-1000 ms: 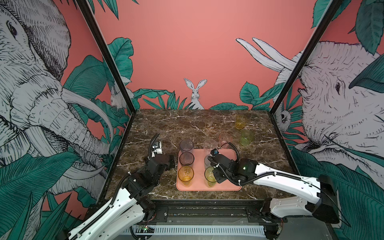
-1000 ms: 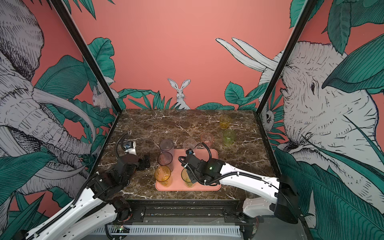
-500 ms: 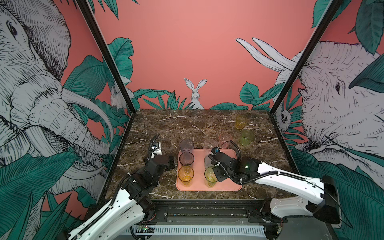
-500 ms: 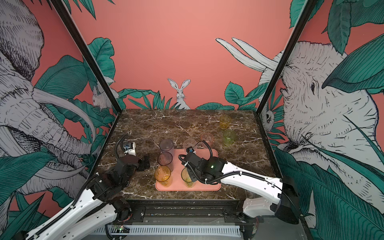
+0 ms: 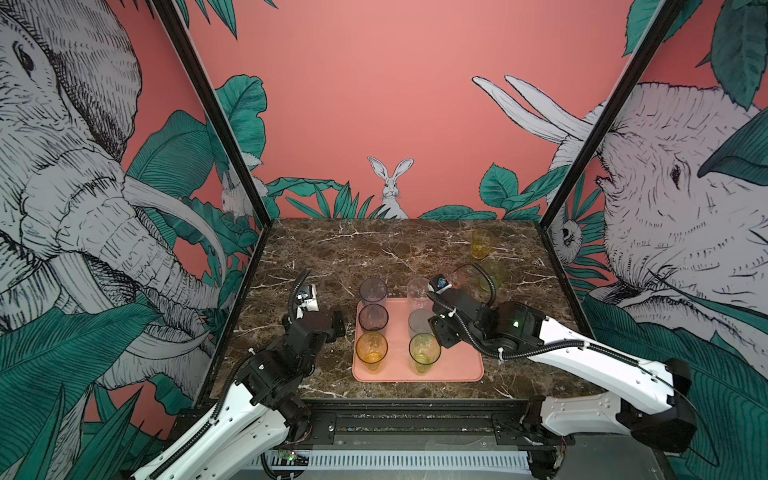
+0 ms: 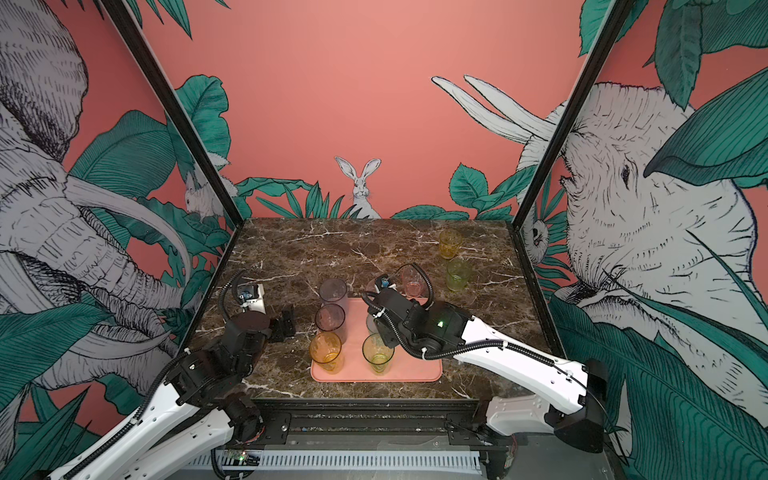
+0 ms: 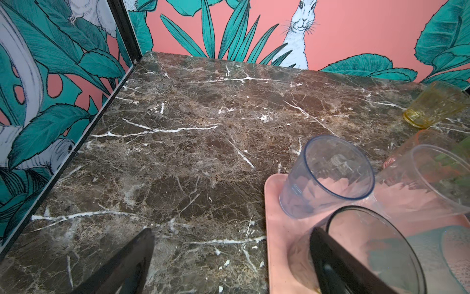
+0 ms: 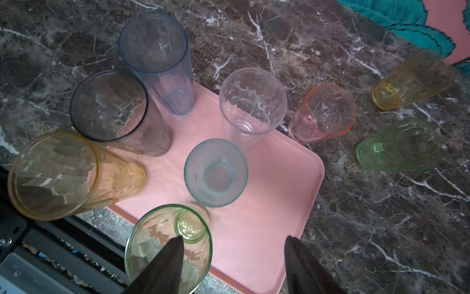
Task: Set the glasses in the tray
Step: 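Move the right gripper over the pink-rimmed cup while the left gripper rises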
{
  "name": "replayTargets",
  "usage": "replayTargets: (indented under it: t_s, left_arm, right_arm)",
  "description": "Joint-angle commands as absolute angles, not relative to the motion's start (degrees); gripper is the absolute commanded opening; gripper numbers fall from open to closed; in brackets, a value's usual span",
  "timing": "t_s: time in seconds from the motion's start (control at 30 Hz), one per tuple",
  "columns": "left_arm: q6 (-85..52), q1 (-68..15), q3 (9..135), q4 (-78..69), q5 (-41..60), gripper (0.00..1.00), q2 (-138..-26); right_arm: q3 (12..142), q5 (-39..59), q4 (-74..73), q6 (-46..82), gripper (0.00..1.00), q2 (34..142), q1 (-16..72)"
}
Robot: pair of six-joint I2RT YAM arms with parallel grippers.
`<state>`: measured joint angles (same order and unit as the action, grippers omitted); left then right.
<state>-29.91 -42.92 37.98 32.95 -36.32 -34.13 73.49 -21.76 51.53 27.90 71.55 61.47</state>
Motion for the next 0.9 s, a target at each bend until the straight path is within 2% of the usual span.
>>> replayTargets:
  t_s: [0.0, 0.43, 0.87]
  left_arm:
    - [-29.21, -42.62, 40.08, 33.38, -38.85, 0.96, -33.68]
    - [-25.30, -42.58, 40.75, 28.82, -43.51, 0.96, -37.72]
    - [-23.48, -42.63, 39.00, 23.49, -46.64, 0.97, -42.06]
  right_arm:
    - [77.21, -23.94, 53.10, 24.13, 0.66, 72.61, 58.26]
    - [88.89, -23.58, 52.92, 14.52, 0.70, 80.55, 46.71]
    - [95.97, -14.83, 50.62, 12.60, 0.73, 89.37, 33.65]
